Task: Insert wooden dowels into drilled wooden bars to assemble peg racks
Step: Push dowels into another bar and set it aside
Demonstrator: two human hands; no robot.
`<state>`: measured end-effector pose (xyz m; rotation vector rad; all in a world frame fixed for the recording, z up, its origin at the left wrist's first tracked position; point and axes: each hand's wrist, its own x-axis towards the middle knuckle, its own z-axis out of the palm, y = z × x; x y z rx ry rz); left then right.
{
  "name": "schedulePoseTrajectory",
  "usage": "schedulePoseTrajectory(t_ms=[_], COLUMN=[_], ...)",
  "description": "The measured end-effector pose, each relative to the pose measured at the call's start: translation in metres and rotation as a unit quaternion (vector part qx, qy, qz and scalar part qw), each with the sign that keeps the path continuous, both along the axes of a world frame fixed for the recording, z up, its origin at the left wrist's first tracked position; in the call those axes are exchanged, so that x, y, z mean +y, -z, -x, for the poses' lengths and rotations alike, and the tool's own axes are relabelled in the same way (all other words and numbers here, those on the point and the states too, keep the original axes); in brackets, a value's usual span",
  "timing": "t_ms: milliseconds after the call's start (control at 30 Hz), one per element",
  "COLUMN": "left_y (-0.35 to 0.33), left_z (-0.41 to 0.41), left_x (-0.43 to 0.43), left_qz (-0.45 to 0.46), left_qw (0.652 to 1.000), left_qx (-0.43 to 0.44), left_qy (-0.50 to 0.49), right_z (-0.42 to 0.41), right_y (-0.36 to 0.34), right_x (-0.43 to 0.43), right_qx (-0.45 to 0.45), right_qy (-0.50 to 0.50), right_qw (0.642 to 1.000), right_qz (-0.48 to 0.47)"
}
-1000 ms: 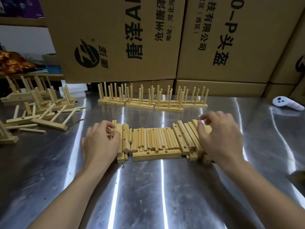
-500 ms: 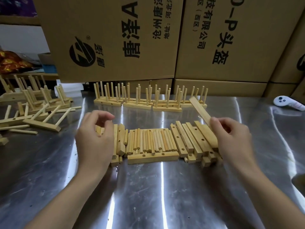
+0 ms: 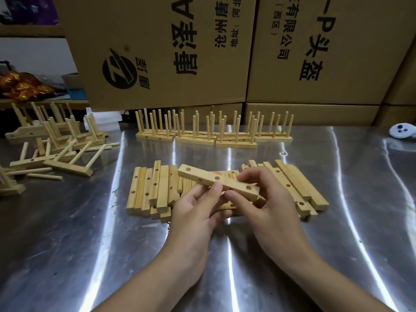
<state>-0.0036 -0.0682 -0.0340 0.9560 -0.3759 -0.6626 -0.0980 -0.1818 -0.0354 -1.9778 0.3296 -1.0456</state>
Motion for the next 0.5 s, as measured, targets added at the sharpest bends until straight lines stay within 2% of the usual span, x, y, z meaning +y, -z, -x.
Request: schedulePoseTrajectory(t_ms=[167, 267, 400, 500], left_y=[0.004, 0.003, -0.001, -0.005], left_z=[-0.004, -0.009, -0.027, -0.041], left_x=[-0.002, 0.0, 0.009, 0.016], left_qz=[0.042, 0.038, -0.021, -0.02], left_qw=[0.999, 0.999, 0.982, 0.954], left_qx=[-0.001, -0.037, -0.127, -0.131], left_qy=[0.009, -0.003, -0.138, -0.269], right_z=[-0.002, -0.001, 0.004, 0.006], right_y=[0.007, 0.007, 0.007, 0.007], right_x=[-0.005, -0.01, -0.029, -0.039], right_qx=[-0.025, -0.011, 0.038, 0.059], right_qy=[0.008, 0.02, 0.127, 0.21], right_qw=[0.999, 0.996, 0.966, 0.94], right_qz=[0.028, 0.081, 0.222, 0.261])
